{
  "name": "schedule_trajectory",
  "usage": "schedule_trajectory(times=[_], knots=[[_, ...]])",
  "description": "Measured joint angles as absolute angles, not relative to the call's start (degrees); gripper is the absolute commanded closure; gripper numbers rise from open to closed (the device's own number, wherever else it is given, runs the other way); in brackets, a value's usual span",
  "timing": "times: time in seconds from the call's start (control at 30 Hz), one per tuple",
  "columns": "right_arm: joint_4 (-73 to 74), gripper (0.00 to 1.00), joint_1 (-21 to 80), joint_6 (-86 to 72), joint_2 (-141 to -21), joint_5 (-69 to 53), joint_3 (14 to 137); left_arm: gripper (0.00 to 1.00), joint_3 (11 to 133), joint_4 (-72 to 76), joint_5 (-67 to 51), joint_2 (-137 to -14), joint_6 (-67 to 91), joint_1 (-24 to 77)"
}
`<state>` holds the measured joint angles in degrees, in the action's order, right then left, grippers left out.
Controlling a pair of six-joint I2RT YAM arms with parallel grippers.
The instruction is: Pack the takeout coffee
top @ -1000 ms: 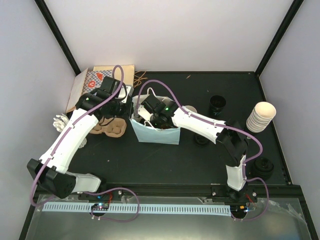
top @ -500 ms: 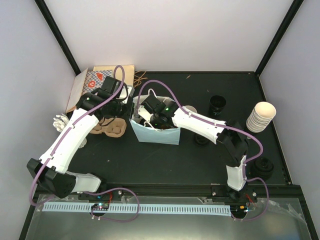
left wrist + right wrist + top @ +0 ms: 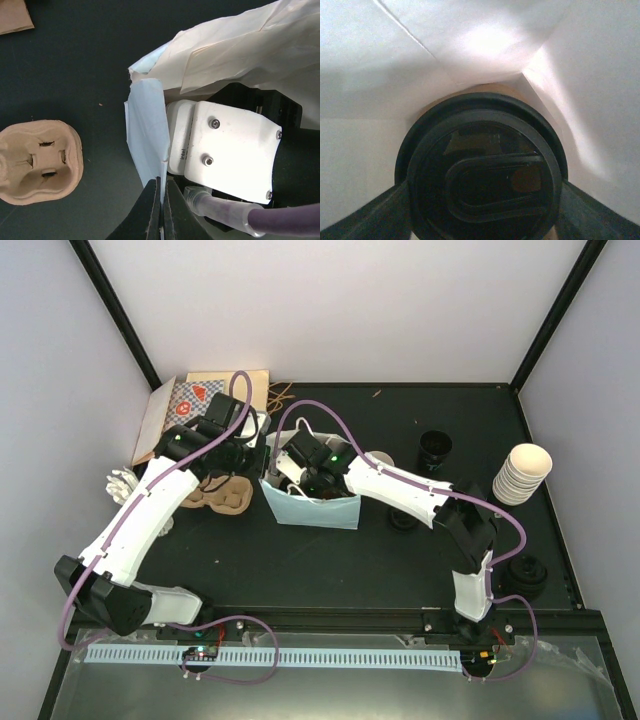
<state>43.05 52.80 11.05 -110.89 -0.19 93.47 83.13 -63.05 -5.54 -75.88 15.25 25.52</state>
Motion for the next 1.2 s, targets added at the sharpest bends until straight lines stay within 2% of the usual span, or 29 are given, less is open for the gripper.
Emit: schedule_trajectory(times=[0.1,0.17,0.63,1.2], knots=[[43.57,0.03,52.80,11.07,-110.80,0.10,93.43,0.98,83.13,-63.05,-5.52,-75.88,15.25,25.63],[44.14,0.00,52.80,10.92,-110.56,0.08,93.34,0.99,83.15,-63.05,-5.45,-75.88,15.25,25.63],[50.19,0.00,53.06,10.74,-105.69,1.45,93.06,0.98,83.44,-63.55,-5.10,-75.88,15.18,25.65],[45.28,0.00,53.06,6.98,-93.03,0.36,89.27,0.98,84.34,-65.17,-5.02,-75.88,14.96,25.65]])
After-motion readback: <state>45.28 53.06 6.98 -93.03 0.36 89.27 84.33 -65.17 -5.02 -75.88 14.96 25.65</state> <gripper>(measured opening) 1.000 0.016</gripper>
